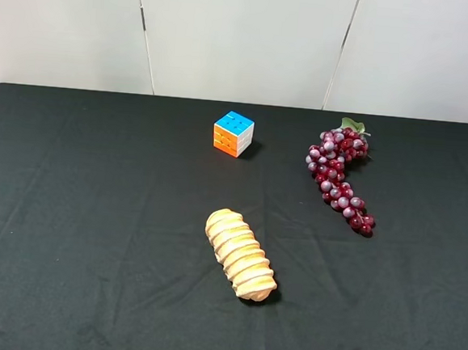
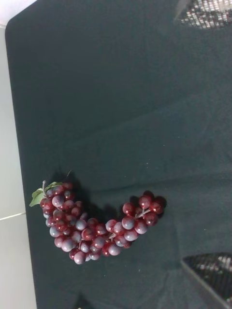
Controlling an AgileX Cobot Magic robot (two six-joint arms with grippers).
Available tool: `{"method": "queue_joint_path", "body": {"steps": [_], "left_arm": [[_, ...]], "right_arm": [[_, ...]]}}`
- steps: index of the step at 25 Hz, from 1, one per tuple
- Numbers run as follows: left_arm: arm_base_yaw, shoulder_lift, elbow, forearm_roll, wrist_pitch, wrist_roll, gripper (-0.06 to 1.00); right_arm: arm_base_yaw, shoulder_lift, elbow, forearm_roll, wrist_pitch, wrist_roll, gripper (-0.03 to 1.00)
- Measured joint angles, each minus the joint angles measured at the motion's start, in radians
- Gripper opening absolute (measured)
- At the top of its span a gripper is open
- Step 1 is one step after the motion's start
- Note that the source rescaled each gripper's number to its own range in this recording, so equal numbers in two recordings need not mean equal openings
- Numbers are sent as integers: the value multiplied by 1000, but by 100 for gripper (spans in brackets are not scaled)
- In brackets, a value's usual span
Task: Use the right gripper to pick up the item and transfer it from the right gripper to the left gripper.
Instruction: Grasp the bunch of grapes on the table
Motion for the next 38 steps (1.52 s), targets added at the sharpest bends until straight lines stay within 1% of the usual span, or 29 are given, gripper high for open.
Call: {"method": "queue_joint_path", "body": {"steps": [18, 23, 30, 34, 36, 38], "left_arm": [[0, 0, 0, 0, 0, 0, 100], [0, 0, 0, 0, 0, 0, 100], [0, 0, 0, 0, 0, 0, 100], [0, 0, 0, 0, 0, 0, 100], [0, 0, 0, 0, 0, 0, 100], [0, 0, 0, 0, 0, 0, 100]], "right_arm": [[0, 13, 0, 4, 0, 0, 100], [0, 177, -31, 40, -2, -14, 100], [0, 473, -204, 42, -16, -136, 100], [0, 608, -293, 45, -34, -164, 100], [20, 676, -330, 44, -38, -165, 100], [60, 737, -359, 44, -38, -166, 100]]}}
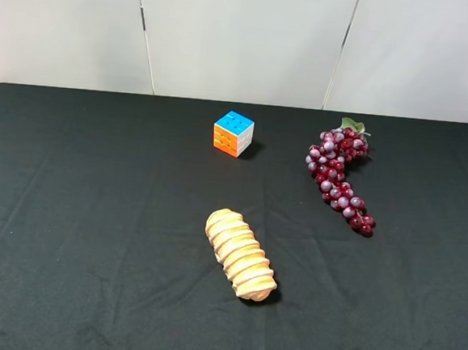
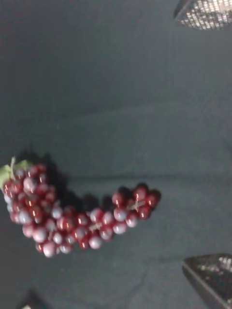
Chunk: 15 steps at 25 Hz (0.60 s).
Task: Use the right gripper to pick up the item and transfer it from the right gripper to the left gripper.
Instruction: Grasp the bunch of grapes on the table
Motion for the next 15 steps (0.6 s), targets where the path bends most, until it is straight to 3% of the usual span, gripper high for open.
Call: {"method": "queue_joint_path", "body": {"steps": [6, 15], "left_arm": [[0, 0, 0, 0, 0, 0, 100], [0, 0, 0, 0, 0, 0, 100]], "right_arm": [[154, 220, -77, -35, -1, -17, 100], [264, 561, -170, -68, -4, -33, 100]]}}
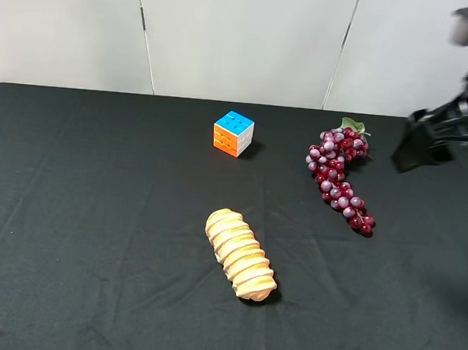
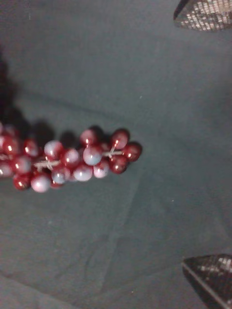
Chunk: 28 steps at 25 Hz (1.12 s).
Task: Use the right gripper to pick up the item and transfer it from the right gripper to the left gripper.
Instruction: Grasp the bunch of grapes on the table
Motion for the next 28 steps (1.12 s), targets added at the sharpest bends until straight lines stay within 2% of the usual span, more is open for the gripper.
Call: {"method": "queue_joint_path", "body": {"steps": [8, 16, 28], "left_arm": [[0, 0, 0, 0, 0, 0, 100], [0, 0, 0, 0, 0, 0, 100], [0, 0, 0, 0, 0, 0, 100]], "right_arm": [[10, 246, -94, 0, -10, 8, 100], [10, 388, -119, 0, -72, 56, 100], [10, 524, -120, 0, -206, 57, 100]]}}
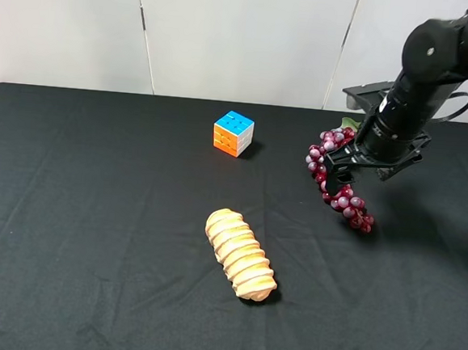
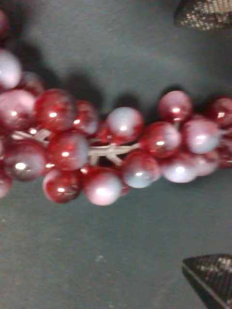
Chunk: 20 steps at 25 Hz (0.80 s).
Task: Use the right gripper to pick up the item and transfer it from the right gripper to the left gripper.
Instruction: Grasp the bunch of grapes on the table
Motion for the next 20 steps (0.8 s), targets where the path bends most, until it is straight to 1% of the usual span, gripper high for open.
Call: {"method": "queue_joint_path", "body": {"steps": [6, 20], "left_arm": [[0, 0, 0, 0, 0, 0, 100], [0, 0, 0, 0, 0, 0, 100]], "right_arm": [[0, 53, 0, -17, -58, 0, 100], [0, 154, -8, -25, -161, 0, 100]]}}
